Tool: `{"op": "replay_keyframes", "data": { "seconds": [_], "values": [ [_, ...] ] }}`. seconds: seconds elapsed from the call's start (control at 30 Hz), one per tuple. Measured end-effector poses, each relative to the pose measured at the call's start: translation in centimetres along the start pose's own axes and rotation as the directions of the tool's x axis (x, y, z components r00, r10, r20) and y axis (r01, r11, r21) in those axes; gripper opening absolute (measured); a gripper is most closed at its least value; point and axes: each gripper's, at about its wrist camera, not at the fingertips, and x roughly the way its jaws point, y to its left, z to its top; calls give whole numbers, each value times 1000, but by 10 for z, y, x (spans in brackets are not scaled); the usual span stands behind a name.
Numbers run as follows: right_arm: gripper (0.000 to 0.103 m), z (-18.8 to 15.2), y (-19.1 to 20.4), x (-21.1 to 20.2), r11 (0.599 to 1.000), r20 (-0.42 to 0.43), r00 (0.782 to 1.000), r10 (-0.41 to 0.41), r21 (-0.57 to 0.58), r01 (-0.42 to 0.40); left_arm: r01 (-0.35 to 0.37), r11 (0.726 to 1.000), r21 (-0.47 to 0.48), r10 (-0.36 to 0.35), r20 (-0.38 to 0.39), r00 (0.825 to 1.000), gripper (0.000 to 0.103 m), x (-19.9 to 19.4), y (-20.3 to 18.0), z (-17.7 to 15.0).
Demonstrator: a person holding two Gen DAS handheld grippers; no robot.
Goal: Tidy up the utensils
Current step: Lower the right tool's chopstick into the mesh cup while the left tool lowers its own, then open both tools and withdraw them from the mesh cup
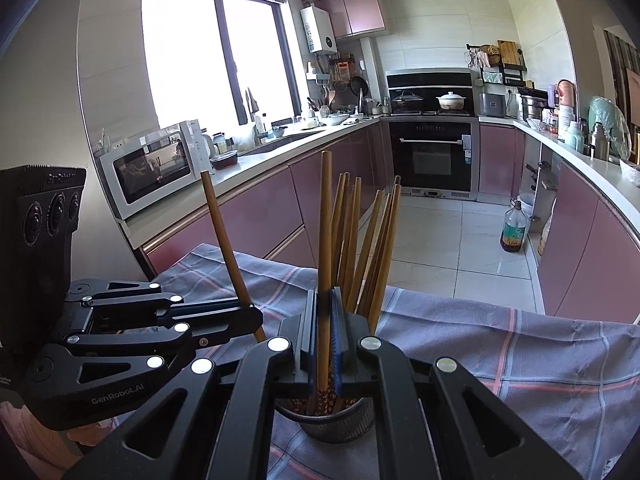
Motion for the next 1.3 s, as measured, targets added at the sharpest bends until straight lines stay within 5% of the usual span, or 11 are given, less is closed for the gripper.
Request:
{"op": "replay_keyframes", "data": {
  "seconds": [0.53, 0.83, 0.93, 1.1, 1.3],
  "values": [
    [7, 0, -9, 7, 999, -7, 1000, -15, 39, 16, -5, 999, -35, 4, -27, 1000, 8, 32, 16, 2],
    [12, 0, -10, 6, 999, -4, 1000, -13, 44, 14, -31, 998, -50, 31, -5, 1000, 32, 35, 22, -4],
    [18, -2, -8, 5, 999, 0, 1000, -13, 39, 13, -42, 997, -58, 43, 12, 999, 41, 32, 25, -7],
    [48, -9, -4, -3, 999, 26, 999, -27, 43, 26, -76, 994, -75, 80, 44, 996, 60, 24, 34, -16],
    [65, -19, 3, -9, 999, 42, 998, -36, 40, 34, -130, 987, -98, 138, 87, 987, 78, 8, 45, -31]
  ]
}}
